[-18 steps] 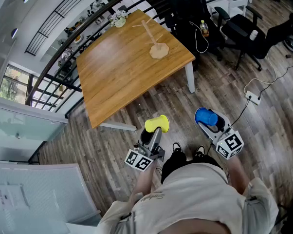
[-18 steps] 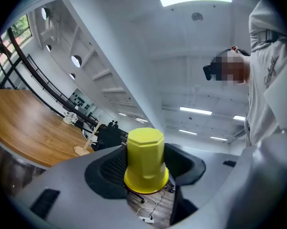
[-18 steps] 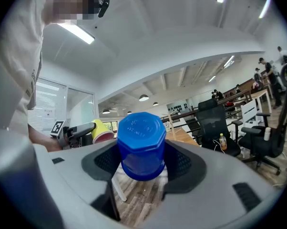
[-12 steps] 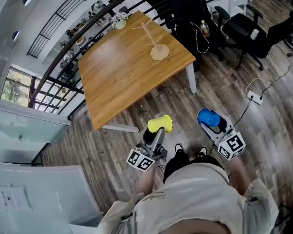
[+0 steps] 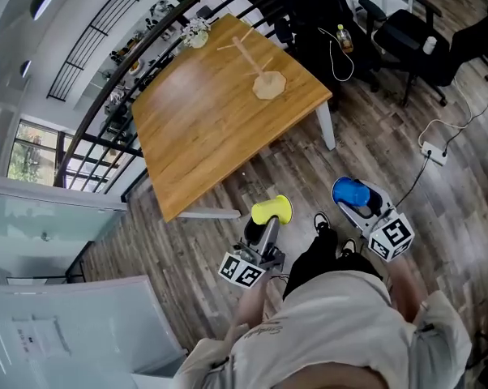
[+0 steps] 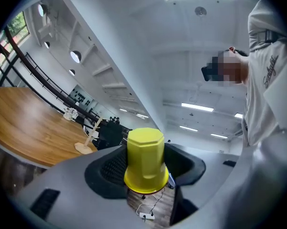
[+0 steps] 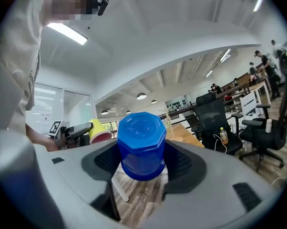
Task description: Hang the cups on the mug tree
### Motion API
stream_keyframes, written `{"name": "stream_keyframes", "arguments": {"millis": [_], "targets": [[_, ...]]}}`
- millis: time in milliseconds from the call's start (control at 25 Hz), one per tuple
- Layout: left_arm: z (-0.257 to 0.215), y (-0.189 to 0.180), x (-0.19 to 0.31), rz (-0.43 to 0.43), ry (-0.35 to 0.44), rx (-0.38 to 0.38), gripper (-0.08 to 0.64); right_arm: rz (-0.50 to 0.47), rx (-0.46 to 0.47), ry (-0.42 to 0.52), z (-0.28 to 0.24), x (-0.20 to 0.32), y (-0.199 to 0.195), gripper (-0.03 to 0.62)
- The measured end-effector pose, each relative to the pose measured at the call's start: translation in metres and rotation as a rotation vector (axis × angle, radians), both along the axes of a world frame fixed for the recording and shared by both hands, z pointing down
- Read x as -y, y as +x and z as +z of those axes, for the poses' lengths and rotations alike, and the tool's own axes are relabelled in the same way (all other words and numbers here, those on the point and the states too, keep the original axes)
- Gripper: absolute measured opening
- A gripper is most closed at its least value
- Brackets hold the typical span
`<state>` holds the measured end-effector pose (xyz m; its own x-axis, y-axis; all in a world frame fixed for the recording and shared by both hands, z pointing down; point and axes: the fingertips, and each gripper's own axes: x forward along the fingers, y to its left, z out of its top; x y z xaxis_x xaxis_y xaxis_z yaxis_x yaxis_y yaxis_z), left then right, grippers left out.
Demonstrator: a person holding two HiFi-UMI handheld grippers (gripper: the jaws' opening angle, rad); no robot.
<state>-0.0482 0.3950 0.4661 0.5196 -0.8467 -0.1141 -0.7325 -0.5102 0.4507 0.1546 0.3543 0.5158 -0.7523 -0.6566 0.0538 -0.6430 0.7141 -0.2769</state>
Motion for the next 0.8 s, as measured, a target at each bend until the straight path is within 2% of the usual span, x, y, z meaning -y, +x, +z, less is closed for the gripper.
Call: {"name": "stream_keyframes", "arguments": {"millis": [160,360,640,800], "targets": [[0.014,-0.005,0.019,-0.006,-0.025,-0.019,0.245,-0.028,-0.021,-0.020,0.010,0.014,-0.010,0.268],[0.020,-0.024,0.073,0.004,-0.019,-0.045,0.244,0.010,-0.052,-0.059,0.020,0.064,-0.007,0.268],[0.015,-0.044,0.181,0.036,0.047,-0.100,0.244,0.038,-0.097,-0.027,-0.003,0.158,-0.035,0.268],[0.005,-0.059,0.233,0.082,0.064,-0.103,0.244,0.043,-0.123,0.042,-0.028,0.205,-0.067,0.268]]}}
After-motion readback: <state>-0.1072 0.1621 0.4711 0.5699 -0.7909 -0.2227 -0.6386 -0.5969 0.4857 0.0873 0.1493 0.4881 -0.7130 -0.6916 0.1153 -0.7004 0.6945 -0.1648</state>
